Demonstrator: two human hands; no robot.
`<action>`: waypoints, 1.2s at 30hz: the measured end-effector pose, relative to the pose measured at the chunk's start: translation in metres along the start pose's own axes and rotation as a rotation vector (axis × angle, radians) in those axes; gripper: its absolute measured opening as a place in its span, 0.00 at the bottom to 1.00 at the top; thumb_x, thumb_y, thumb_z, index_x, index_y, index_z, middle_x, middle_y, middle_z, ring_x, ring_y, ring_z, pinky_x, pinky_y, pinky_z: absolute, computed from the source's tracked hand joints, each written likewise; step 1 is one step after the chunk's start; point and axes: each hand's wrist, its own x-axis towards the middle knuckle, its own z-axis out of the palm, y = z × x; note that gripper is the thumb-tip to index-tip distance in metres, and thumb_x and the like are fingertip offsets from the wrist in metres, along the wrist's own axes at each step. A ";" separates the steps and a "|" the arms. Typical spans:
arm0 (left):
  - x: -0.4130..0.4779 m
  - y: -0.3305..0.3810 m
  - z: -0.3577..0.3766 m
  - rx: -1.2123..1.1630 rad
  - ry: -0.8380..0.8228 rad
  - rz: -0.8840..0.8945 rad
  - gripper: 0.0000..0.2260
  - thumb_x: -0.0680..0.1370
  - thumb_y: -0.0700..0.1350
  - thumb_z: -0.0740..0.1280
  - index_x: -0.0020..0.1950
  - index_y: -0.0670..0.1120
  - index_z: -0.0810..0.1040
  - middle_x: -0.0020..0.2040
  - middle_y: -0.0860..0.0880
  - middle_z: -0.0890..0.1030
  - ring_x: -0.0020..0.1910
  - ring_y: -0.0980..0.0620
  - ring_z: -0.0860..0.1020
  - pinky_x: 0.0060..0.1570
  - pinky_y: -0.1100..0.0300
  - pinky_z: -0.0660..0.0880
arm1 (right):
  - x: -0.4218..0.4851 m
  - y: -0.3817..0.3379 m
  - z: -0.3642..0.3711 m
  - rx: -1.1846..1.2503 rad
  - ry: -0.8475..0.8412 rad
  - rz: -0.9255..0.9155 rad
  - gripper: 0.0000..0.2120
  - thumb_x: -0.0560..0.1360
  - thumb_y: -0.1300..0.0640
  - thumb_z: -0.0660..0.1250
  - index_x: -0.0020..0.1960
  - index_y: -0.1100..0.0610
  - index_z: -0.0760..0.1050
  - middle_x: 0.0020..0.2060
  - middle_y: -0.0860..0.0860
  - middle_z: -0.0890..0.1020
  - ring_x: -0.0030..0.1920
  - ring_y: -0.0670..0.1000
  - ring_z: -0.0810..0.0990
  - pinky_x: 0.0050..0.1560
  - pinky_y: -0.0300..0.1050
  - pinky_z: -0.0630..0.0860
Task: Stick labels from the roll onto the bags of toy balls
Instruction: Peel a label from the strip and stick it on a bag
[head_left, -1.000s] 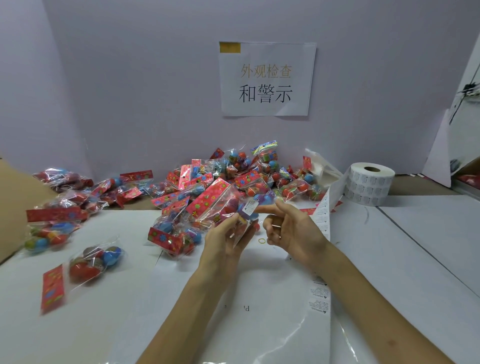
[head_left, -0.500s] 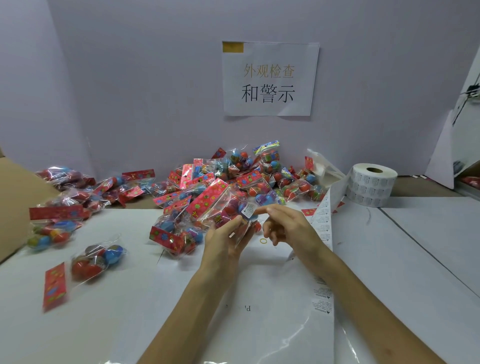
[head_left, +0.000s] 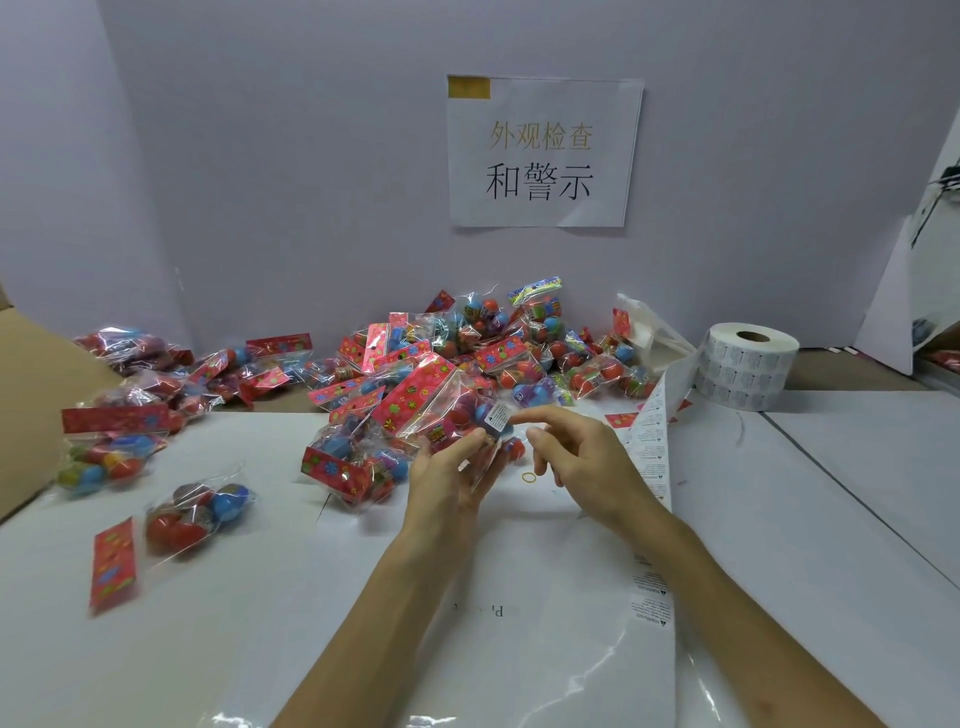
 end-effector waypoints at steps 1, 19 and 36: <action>0.000 0.000 0.000 0.001 0.003 0.002 0.22 0.80 0.34 0.66 0.73 0.31 0.69 0.66 0.32 0.79 0.55 0.44 0.82 0.53 0.57 0.83 | 0.000 0.001 0.000 -0.036 0.012 -0.012 0.12 0.82 0.58 0.64 0.57 0.44 0.82 0.30 0.45 0.79 0.28 0.42 0.76 0.34 0.31 0.71; 0.004 -0.002 -0.001 0.036 -0.008 0.012 0.16 0.80 0.35 0.66 0.67 0.31 0.75 0.57 0.36 0.84 0.47 0.48 0.87 0.47 0.59 0.83 | 0.002 0.010 -0.005 -0.219 0.154 -0.002 0.12 0.81 0.60 0.64 0.55 0.49 0.85 0.31 0.42 0.80 0.32 0.43 0.78 0.32 0.35 0.73; -0.002 -0.006 0.002 0.335 -0.194 0.018 0.23 0.72 0.47 0.76 0.65 0.41 0.78 0.55 0.42 0.86 0.55 0.43 0.85 0.48 0.57 0.82 | 0.004 0.001 -0.004 0.207 0.046 0.124 0.05 0.78 0.54 0.71 0.49 0.55 0.83 0.36 0.49 0.84 0.33 0.48 0.80 0.36 0.42 0.79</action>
